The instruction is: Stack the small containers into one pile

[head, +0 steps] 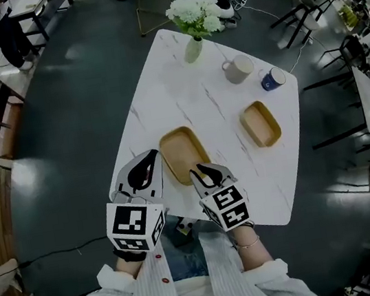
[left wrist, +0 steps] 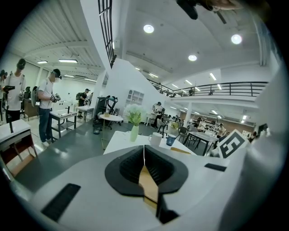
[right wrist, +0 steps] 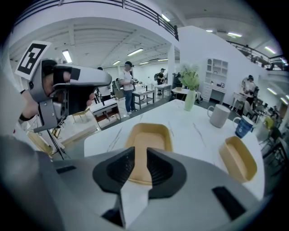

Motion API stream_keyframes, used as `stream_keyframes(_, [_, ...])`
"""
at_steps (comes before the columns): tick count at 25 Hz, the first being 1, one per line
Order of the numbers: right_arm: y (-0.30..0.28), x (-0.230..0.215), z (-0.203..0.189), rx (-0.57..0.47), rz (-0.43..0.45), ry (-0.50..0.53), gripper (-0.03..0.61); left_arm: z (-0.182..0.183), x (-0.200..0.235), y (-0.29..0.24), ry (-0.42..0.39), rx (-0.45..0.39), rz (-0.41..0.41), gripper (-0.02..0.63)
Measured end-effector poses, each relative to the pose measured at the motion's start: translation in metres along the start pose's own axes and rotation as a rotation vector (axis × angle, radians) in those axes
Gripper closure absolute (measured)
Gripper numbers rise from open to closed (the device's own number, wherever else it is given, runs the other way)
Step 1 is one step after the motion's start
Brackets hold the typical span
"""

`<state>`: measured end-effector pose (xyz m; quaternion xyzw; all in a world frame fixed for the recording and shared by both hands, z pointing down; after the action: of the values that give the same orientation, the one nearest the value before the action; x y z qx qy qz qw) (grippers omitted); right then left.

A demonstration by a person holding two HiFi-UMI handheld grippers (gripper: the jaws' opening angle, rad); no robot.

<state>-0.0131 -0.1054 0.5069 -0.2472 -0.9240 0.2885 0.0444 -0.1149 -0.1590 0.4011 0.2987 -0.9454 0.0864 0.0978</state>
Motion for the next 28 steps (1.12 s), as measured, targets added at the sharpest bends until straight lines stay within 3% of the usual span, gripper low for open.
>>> stream_keyframes(6, [0.034, -0.070, -0.003, -0.014, -0.126, -0.016, 0.500, 0.004, -0.029, -0.022, -0.012, 0.003, -0.035, 0.594])
stream_keyframes(12, [0.070, -0.133, -0.019, 0.011, -0.182, -0.005, 0.500, -0.004, -0.068, -0.043, -0.003, 0.012, -0.032, 0.594])
stream_keyframes(20, [0.097, -0.193, -0.045, 0.062, -0.167, 0.021, 0.492, -0.012, -0.126, -0.072, -0.002, 0.022, -0.023, 0.594])
stream_keyframes(28, [0.094, -0.227, -0.064, 0.094, -0.121, 0.050, 0.488, -0.018, -0.153, -0.092, -0.013, 0.025, 0.020, 0.594])
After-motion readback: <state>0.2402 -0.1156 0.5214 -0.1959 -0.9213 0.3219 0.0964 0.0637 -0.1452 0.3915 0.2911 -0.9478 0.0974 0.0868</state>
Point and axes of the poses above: the fingertips, and each gripper's own axes: y backward along the fingers, x to its left, z out of its top, the point moved 1 cm from there along y, backward along the fingers, and after that the axes turned 12 degrees about -x, right-handed, at the moved point
